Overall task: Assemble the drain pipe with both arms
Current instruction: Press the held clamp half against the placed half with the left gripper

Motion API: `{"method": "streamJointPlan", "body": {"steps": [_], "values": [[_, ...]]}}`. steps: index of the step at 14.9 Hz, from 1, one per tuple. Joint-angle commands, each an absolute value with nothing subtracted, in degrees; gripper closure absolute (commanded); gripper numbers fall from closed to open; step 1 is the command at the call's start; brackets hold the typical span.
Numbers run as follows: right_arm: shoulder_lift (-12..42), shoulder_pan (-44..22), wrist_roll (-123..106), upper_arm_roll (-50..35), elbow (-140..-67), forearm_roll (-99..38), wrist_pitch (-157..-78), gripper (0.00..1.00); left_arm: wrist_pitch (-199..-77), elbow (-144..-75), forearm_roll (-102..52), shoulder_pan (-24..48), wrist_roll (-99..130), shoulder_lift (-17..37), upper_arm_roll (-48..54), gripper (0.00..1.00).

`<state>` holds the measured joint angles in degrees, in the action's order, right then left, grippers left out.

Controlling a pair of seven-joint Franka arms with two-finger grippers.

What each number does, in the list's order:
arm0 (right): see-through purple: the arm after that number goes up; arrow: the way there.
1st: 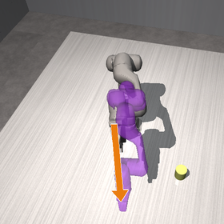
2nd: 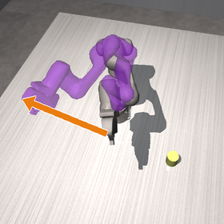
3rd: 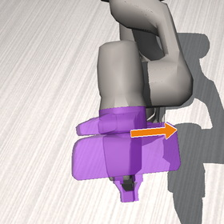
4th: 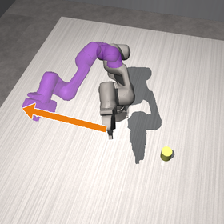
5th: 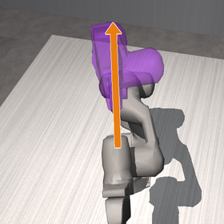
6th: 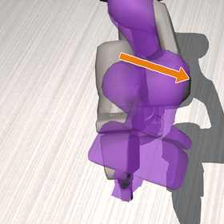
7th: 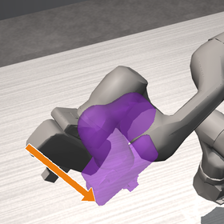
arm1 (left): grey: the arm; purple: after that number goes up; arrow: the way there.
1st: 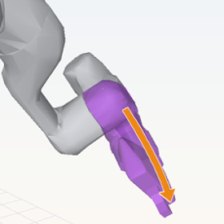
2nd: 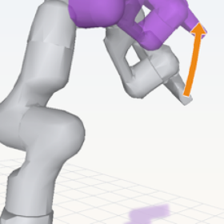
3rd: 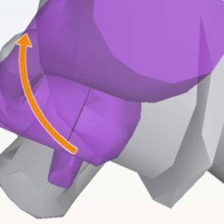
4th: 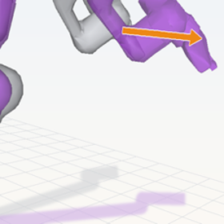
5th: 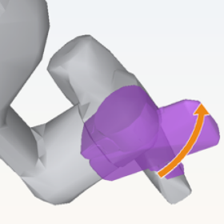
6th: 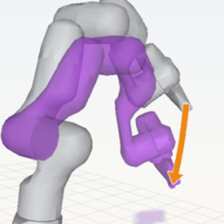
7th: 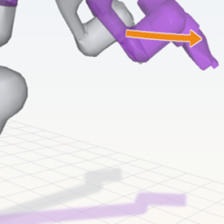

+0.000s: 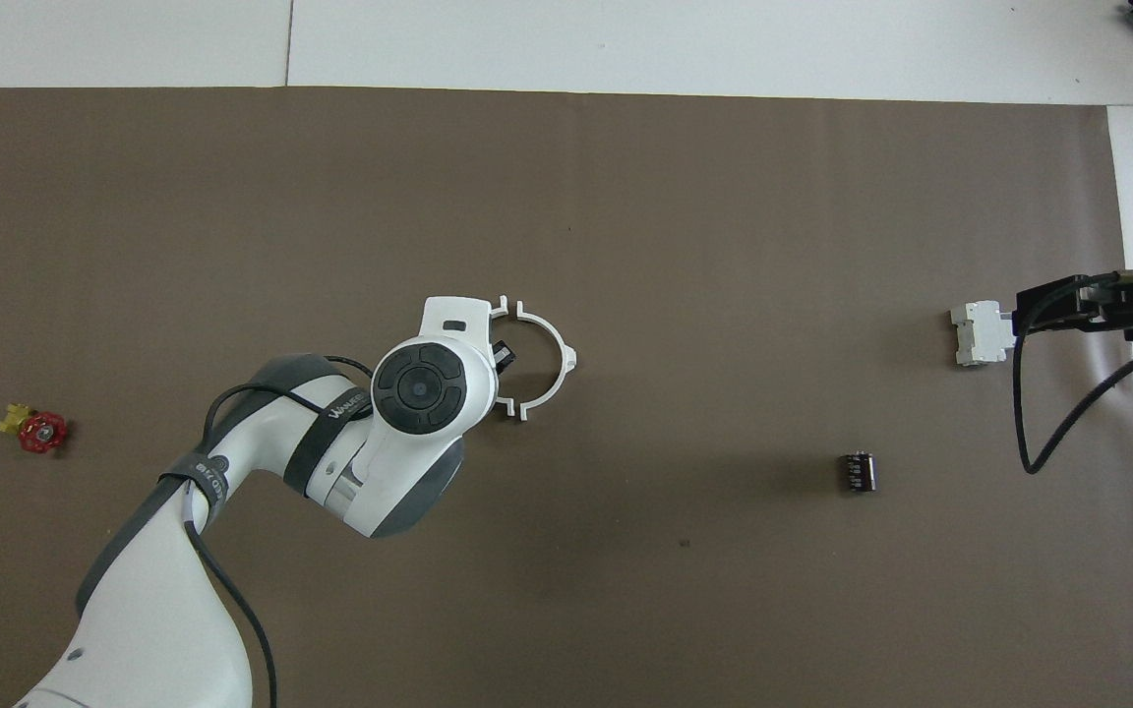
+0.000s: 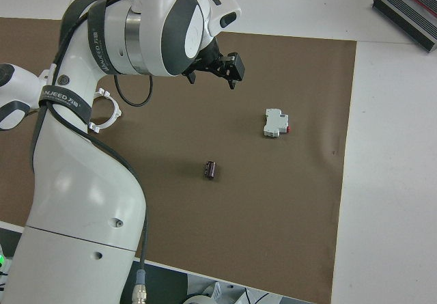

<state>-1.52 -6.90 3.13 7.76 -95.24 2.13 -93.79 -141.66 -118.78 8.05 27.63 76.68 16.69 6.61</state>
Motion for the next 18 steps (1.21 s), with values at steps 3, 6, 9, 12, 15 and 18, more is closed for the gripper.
{"method": "streamJointPlan", "body": {"steps": [3,6,9,12,15,18], "values": [[-1.93,-6.50,3.25,7.56,-95.19,2.55,-92.99,0.00,-140.36,-117.86,10.63,29.18,78.31,17.14,5.54,1.00],[-2.02,-6.50,3.25,7.56,-95.19,2.55,-92.99,0.00,-140.27,-117.86,10.72,29.18,78.31,17.14,5.54,1.00],[-2.02,-6.50,3.25,7.56,-95.27,2.55,-92.99,0.00,-139.83,-117.86,11.07,29.27,78.31,17.14,5.54,1.00],[-2.02,-6.50,3.25,7.56,-95.36,2.55,-92.99,0.00,-139.75,-117.86,11.07,29.27,78.57,17.14,5.45,1.00],[-2.02,-6.59,3.25,7.56,-95.27,2.55,-92.99,0.00,-139.48,-117.86,11.08,29.27,78.66,17.14,5.45,1.00],[-2.02,-6.59,3.34,7.56,-95.27,2.55,-92.99,0.00,-139.48,-117.86,11.07,29.71,78.66,17.14,5.45,1.00]]}}
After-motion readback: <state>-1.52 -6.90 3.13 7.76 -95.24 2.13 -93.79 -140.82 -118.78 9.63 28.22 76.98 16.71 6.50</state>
